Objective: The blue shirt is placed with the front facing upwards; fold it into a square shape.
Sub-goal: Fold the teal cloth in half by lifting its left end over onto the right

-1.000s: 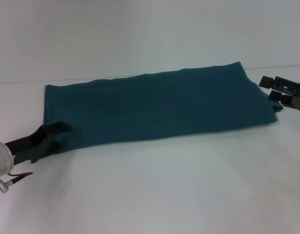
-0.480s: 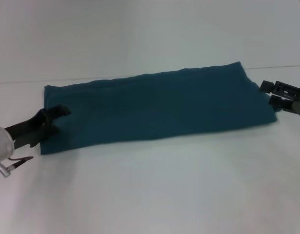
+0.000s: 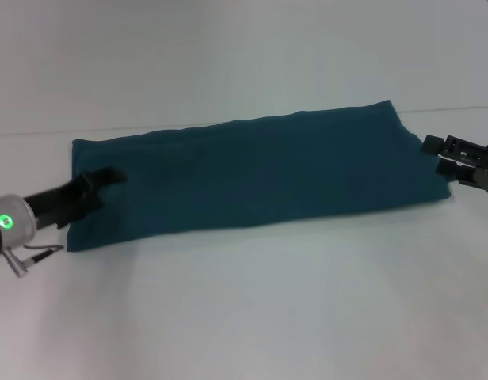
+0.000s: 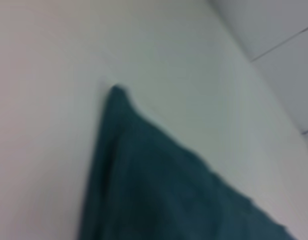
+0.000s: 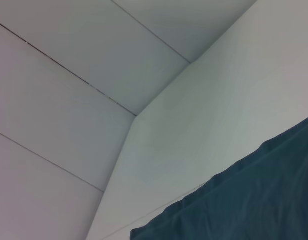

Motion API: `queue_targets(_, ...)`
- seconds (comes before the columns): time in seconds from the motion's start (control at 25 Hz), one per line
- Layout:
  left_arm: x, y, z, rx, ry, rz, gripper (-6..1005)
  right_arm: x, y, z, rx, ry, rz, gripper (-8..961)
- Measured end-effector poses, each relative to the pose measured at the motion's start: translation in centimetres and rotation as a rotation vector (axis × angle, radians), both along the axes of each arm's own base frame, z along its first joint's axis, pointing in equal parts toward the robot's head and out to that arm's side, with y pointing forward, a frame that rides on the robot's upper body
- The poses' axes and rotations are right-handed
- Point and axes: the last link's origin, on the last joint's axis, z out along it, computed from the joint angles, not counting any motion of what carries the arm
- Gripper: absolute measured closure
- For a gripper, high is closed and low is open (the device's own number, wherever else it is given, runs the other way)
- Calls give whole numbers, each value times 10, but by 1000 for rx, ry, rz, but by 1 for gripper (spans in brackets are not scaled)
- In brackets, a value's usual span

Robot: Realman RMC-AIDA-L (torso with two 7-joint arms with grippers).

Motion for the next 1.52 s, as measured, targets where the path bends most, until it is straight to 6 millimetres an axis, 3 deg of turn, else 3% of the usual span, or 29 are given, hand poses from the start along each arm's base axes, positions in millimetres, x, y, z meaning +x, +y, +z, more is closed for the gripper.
queue_targets(0.04, 0, 0, 0, 0, 0, 0, 264, 0, 0, 0, 0, 0, 0, 25)
queue_targets(0.08, 9, 6, 19, 11, 26, -78, 264, 0, 0, 0, 0, 0, 0, 25)
queue_targets(0.4, 22, 24, 51, -91, 221, -210, 261, 2, -1, -2, -9, -16, -4, 25)
queue_targets(0.56, 27, 32, 55, -126, 290, -221, 258, 3, -1, -2, -15, -24, -7, 26)
queue_targets(0.84, 58, 38, 45, -121, 357, -382, 232, 4, -1, -2, -15, -25, -11, 26)
queue_targets(1.08, 57, 39, 57, -112, 260, -276, 155, 4, -2, -2, -15, -21, -13, 26)
queue_targets(1.32, 48, 45, 68, -114, 196, -89, 155, 5, -2, -2, -10, -24, -20, 25)
queue_targets(1.52, 37, 51, 62, -50, 175, 7, 155, 4, 1, -2, -6, -27, -17, 25)
